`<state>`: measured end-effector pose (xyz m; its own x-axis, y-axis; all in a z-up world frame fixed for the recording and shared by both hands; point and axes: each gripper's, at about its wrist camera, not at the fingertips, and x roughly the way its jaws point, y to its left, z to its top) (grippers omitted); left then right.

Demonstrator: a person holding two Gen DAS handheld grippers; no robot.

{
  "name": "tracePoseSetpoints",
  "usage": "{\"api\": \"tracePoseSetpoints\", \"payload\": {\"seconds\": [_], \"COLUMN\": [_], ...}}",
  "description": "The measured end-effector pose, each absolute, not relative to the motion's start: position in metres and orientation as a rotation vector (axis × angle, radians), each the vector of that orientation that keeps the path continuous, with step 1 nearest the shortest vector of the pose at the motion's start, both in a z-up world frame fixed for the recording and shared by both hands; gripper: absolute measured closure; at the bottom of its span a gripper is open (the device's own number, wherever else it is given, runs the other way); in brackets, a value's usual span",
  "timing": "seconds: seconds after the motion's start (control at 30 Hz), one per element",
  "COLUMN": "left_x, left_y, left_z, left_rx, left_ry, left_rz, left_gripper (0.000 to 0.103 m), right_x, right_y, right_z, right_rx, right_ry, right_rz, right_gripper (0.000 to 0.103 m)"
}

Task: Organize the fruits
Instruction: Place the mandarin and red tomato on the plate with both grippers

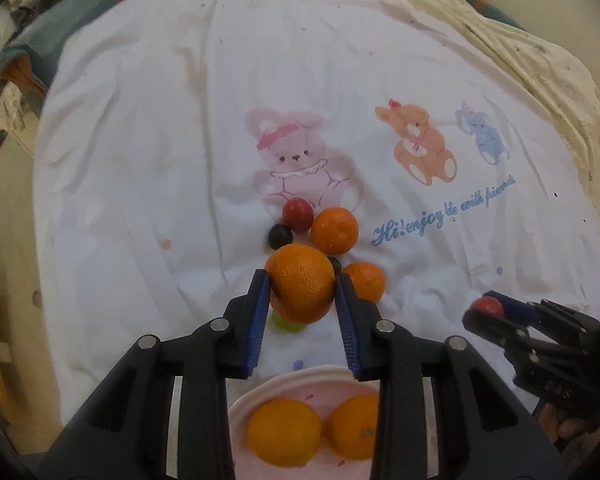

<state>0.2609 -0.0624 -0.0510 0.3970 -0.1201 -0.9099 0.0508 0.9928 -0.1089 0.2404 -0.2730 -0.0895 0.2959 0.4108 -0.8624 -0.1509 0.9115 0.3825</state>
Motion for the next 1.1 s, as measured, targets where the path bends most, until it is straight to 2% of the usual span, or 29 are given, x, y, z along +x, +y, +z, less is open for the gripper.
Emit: {"api": "tracePoseSetpoints", "payload": {"seconds": [0.2,0.57,1.1], "left_x": [0.237,0.189,0.133], "left_y": [-0.054,-0.030,-0.019], "left_z": [-0.030,-0.024,-0.057], "left_rx": [-0.060,-0.077,-0.120], "left_ry": [1.113,1.109,1.180], "left_rz": [-0.106,-0.111,-0.151], "left_gripper": [0.074,0.074,0.074], "right_x": [0.234,0.209,0.157], "right_y": [-0.276,-0.271,-0.241], "right_z": [-0.087,-0.070,-0.080], "right_rx": [0.233,0.238,0.241], "right_ry": [1.210,1.163,1.230], "right_rz": [0.367,0.419,0.510], "right_gripper": [0.063,0.063,0.063]}}
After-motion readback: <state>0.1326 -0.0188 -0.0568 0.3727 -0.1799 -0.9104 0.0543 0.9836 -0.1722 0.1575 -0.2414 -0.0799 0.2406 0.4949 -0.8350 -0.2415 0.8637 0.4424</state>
